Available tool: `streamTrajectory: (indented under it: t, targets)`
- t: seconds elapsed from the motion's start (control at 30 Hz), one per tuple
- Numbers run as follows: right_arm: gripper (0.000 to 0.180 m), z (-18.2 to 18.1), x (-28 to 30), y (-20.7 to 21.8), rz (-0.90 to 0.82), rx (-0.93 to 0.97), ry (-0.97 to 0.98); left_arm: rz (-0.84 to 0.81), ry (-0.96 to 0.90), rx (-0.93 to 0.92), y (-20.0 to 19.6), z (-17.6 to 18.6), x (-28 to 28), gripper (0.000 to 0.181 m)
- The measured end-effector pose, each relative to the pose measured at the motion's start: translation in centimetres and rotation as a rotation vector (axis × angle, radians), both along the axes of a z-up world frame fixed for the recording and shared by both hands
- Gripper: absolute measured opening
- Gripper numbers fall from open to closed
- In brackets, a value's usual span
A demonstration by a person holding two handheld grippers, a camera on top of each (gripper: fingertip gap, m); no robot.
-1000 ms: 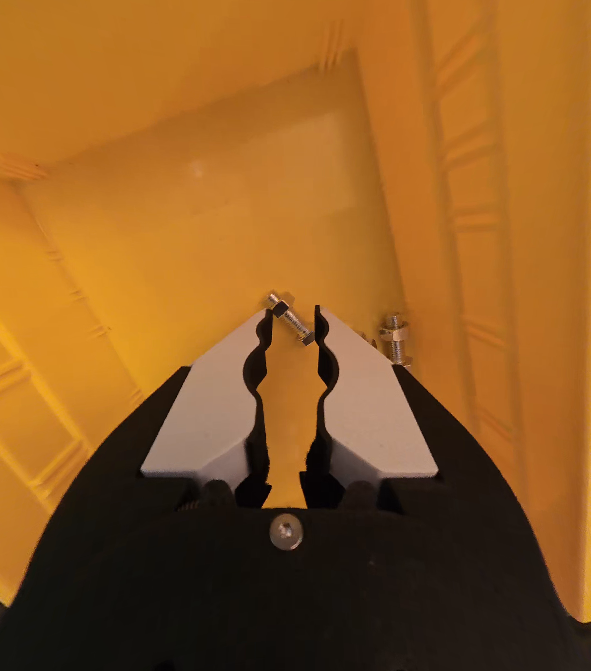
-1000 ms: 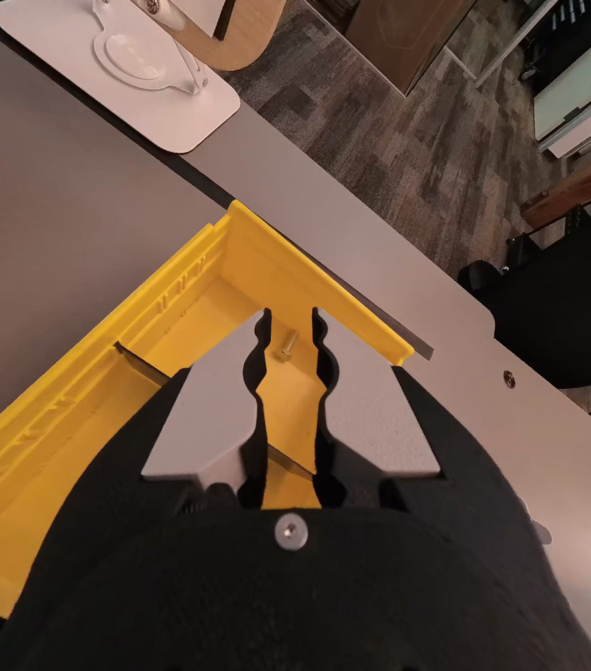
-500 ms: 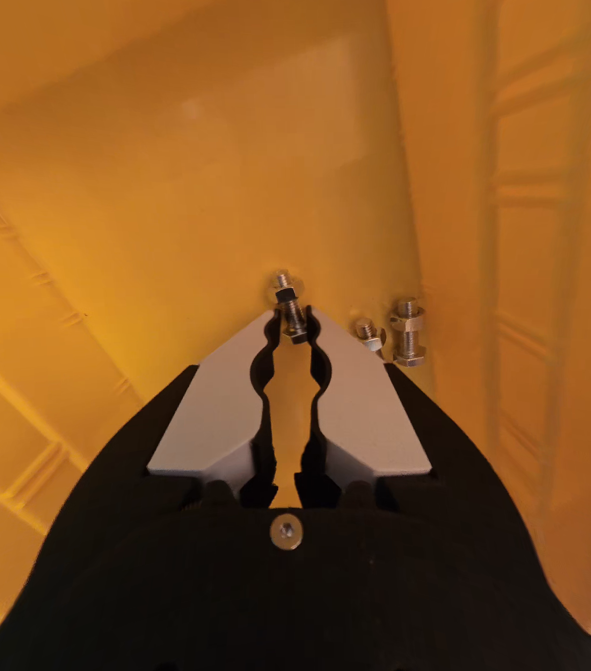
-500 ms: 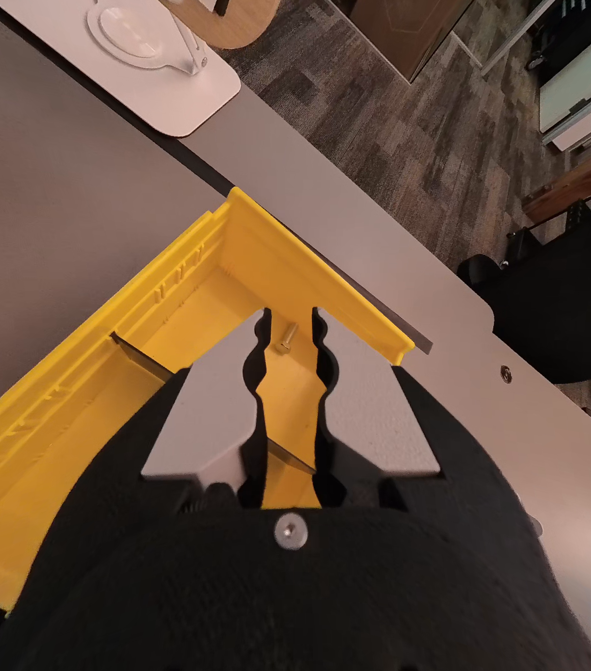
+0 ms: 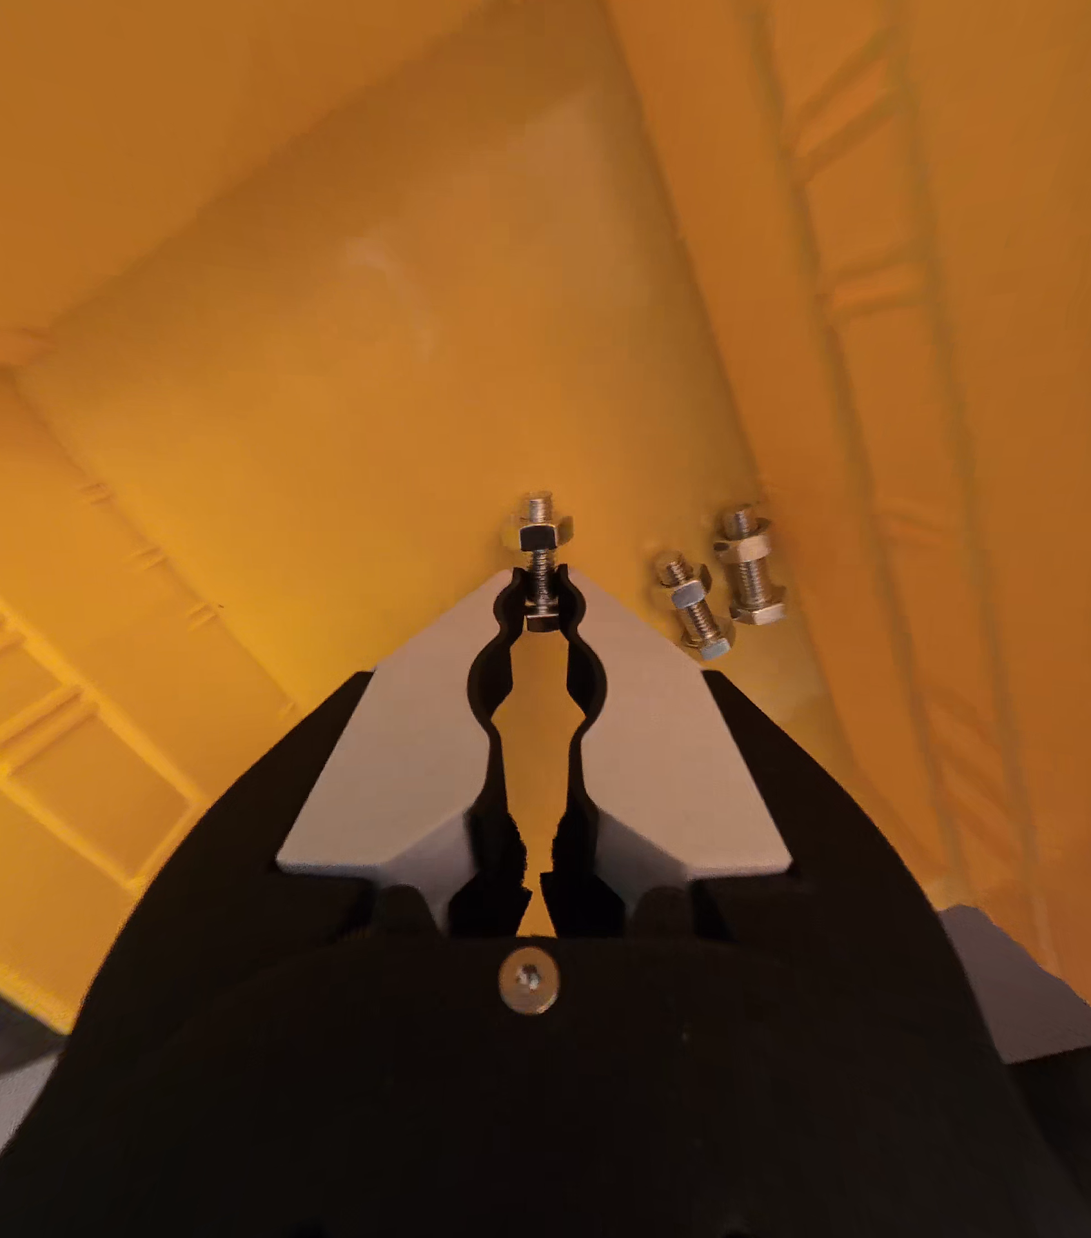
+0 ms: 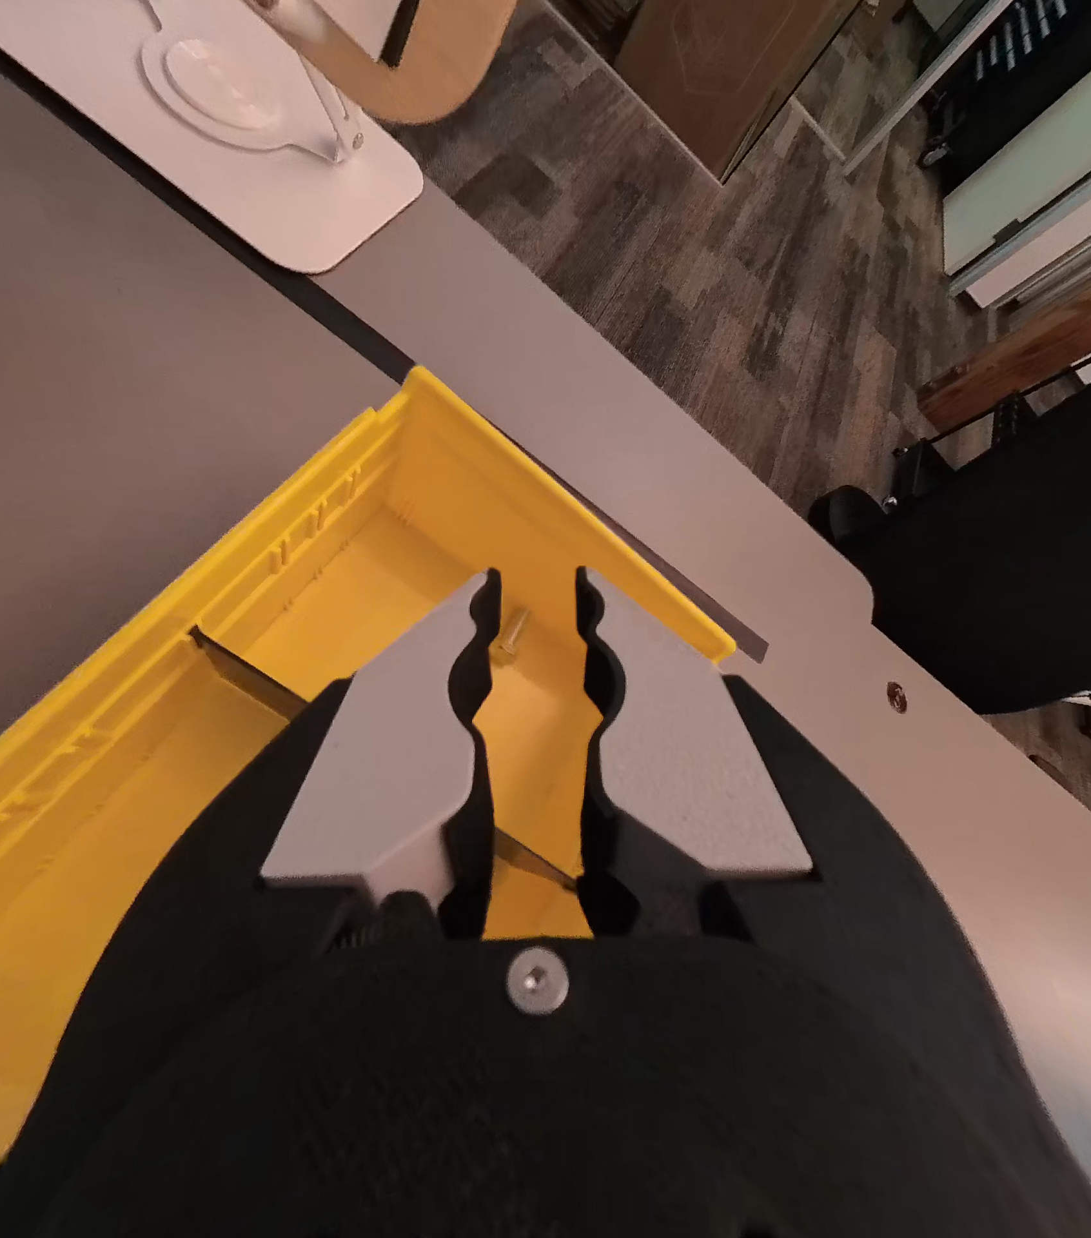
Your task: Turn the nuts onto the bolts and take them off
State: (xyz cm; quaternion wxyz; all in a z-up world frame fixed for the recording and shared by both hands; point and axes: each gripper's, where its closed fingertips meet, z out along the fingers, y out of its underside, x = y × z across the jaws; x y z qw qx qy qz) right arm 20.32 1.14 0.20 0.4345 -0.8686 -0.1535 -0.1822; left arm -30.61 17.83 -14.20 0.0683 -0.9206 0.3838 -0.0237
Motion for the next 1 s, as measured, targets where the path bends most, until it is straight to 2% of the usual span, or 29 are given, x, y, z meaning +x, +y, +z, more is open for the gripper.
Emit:
streamTrajectory:
  t: [0.13, 0.23, 0.33, 0.4, 0.47, 0.6, 0.73, 0.8, 0.87, 0.9, 1.0]
  targets:
    - [0.021, 3.8, -2.4, 0.9, 0.055, 0.179, 0.017, -0.048, -0.278, 0.108, 0.0, 5.4, 3.2, 0.007]
    - [0.022, 7.9, -7.6, 1.7, 0.207, 0.389, 0.117, -0.238, -0.572, 0.203, -2.5, 11.4, 8.3, 0.007]
    - [0.032, 10.6, -16.9, 1.0, 0.546, 0.498, 0.409, -0.436, -0.843, 0.299, -6.8, 16.9, 13.9, 0.008]
    - [0.055, 11.1, -22.8, -0.4, 0.769, 0.44, 0.649, -0.544, -0.995, 0.289, -10.2, 19.2, 16.8, 0.007]
    - [0.072, 11.0, -26.8, -1.2, 0.888, 0.355, 0.848, -0.626, -1.114, 0.233, -13.5, 20.6, 18.7, 0.007]
    - [0.078, 10.1, -30.3, -1.2, 0.917, 0.244, 1.09, -0.718, -1.246, 0.136, -18.0, 22.0, 20.9, 0.007]
    - [0.073, 9.1, -30.4, -0.1, 0.874, 0.242, 1.105, -0.79, -1.288, 0.125, -20.4, 22.7, 21.5, 0.007]
    - [0.076, 9.6, -29.6, -0.4, 0.925, 0.254, 1.133, -0.805, -1.323, 0.135, -21.0, 23.5, 21.3, 0.007]
    - [0.057, 9.2, -27.4, 0.7, 0.841, 0.258, 1.171, -0.822, -1.384, 0.121, -21.4, 24.6, 20.6, 0.007]
    - [0.058, 9.4, -26.5, 0.9, 0.829, 0.284, 1.198, -0.836, -1.423, 0.078, -21.9, 25.2, 20.2, 0.008]
    - [0.061, 11.4, -27.8, -1.3, 0.962, 0.287, 1.236, -0.815, -1.437, 0.075, -21.5, 25.6, 19.9, 0.008]
